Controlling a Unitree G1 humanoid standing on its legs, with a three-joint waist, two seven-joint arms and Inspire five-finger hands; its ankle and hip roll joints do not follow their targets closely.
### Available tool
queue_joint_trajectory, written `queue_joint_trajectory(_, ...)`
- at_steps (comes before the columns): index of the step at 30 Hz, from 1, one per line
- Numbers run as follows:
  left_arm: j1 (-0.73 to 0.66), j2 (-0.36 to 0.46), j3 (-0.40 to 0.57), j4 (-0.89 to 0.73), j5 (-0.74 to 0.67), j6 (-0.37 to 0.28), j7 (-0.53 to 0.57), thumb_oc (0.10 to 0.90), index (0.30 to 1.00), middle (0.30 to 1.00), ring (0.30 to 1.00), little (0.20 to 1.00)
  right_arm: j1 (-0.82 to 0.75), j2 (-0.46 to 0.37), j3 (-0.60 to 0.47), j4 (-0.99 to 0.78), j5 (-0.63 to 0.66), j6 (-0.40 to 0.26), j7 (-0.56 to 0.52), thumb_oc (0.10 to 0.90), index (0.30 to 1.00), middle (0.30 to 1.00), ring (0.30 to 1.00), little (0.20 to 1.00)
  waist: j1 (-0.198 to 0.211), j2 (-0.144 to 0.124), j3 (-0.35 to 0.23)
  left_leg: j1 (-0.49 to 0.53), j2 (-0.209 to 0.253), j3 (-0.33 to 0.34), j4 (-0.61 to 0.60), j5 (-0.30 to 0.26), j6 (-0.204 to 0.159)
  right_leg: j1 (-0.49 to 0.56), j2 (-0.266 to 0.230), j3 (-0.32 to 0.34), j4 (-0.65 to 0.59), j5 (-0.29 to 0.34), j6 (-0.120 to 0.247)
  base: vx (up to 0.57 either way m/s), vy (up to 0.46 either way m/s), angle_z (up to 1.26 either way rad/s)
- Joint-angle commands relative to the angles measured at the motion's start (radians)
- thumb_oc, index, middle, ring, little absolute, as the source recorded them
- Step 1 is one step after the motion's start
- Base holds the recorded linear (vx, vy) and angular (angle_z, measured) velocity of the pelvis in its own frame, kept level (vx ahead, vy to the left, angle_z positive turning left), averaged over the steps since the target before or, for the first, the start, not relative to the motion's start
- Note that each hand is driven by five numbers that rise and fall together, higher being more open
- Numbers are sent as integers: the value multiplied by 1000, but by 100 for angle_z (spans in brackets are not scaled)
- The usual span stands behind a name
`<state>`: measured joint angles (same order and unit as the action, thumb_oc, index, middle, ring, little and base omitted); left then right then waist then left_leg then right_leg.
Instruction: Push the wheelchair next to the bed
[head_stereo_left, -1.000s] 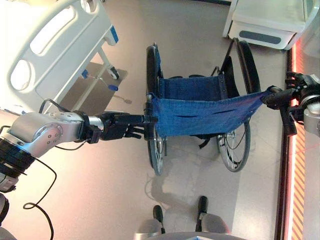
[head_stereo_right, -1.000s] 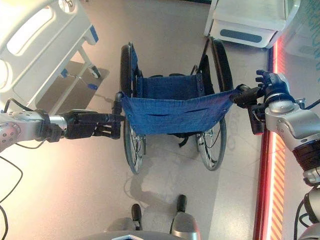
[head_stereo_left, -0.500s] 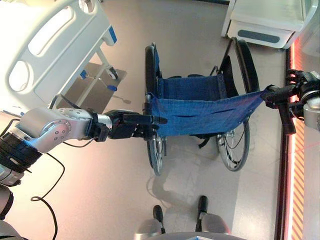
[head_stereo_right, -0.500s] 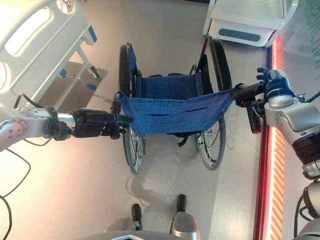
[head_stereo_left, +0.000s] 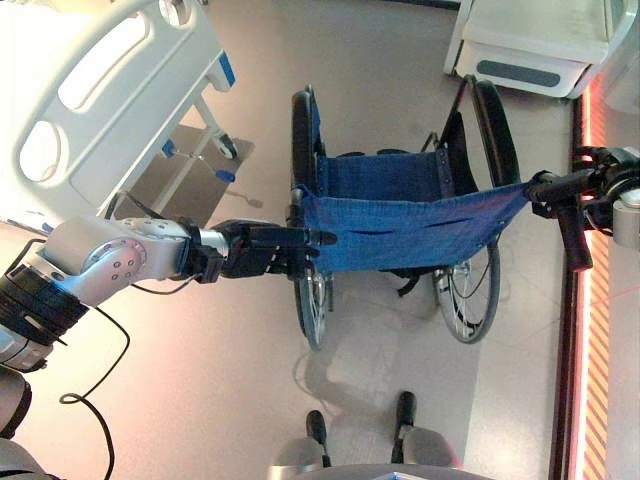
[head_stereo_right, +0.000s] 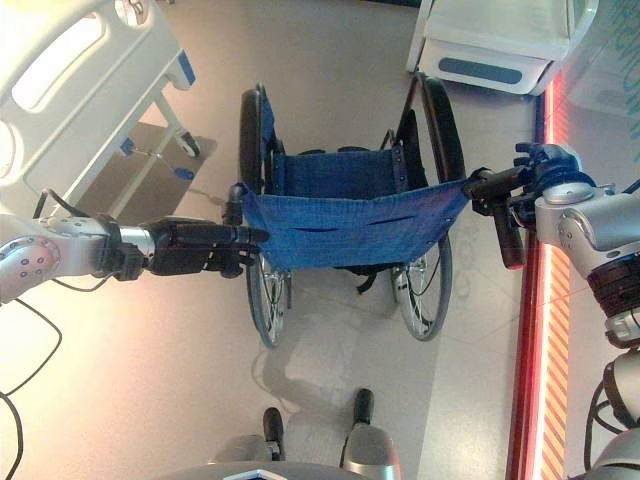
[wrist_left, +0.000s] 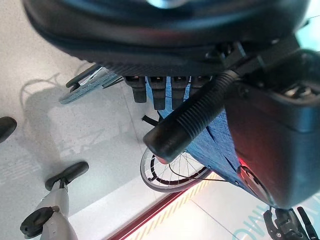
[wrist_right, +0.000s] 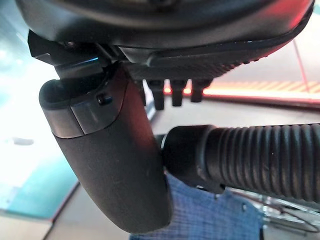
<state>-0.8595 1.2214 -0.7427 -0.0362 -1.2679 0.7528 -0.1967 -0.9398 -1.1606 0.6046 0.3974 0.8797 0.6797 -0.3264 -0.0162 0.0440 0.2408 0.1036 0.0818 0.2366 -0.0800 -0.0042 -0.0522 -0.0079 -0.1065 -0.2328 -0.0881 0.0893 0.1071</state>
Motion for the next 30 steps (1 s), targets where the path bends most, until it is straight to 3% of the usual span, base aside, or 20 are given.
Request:
queue_joint_trajectory(1, -126, 8, 47, 40, -27, -84, 1, 800, 900, 900, 900, 900, -111, -65, 58, 47, -22, 7, 31, 800, 900, 900, 900, 900, -15, -24, -38, -64, 3, 17, -7, 66, -35, 40, -24, -2, 13, -30, 44, 9, 10, -3)
queue_joint_trajectory(8, -116, 1, 61, 41, -20, -87, 3, 800, 900, 900, 900, 900, -107, -59, 71, 54, -37, 19, 111, 800, 900, 900, 900, 900, -16, -29, -37, -63, 1, 21, -7, 66, -31, 38, -23, 0, 14, -30, 42, 4, 3, -1)
queue_joint_trajectory(14, -112, -7, 65, 38, -16, -85, 16, 800, 900, 900, 900, 900, -97, -52, 68, 48, -40, -36, 129, 800, 900, 900, 900, 900, -16, -30, -29, -63, -1, 19, -7, 67, -30, 39, -23, 1, 17, -30, 41, 0, 0, 0)
queue_joint_trajectory(18, -105, 3, 74, 30, -17, -85, 21, 800, 900, 900, 900, 900, -104, -71, 64, 36, -45, -22, 148, 800, 900, 900, 900, 900, -15, -31, -28, -63, -2, 17, -7, 65, -29, 38, -22, 0, 19, -30, 40, 0, 0, 0)
queue_joint_trajectory(24, -93, 23, 91, 30, -12, -97, -4, 800, 900, 900, 900, 900, -128, -119, 92, 54, -164, 50, 270, 800, 900, 900, 900, 900, -13, -36, -32, -62, -4, 17, -7, 64, -28, 36, -22, -4, 24, -31, 41, 0, 0, 0)
queue_joint_trajectory(30, -107, 22, 77, 39, -21, -103, 1, 800, 900, 900, 900, 900, -144, -116, 129, 85, -201, 62, 331, 800, 900, 900, 900, 900, -11, -37, -32, -62, -3, 17, -7, 65, -28, 37, -23, -6, 22, -30, 42, 0, 0, 0)
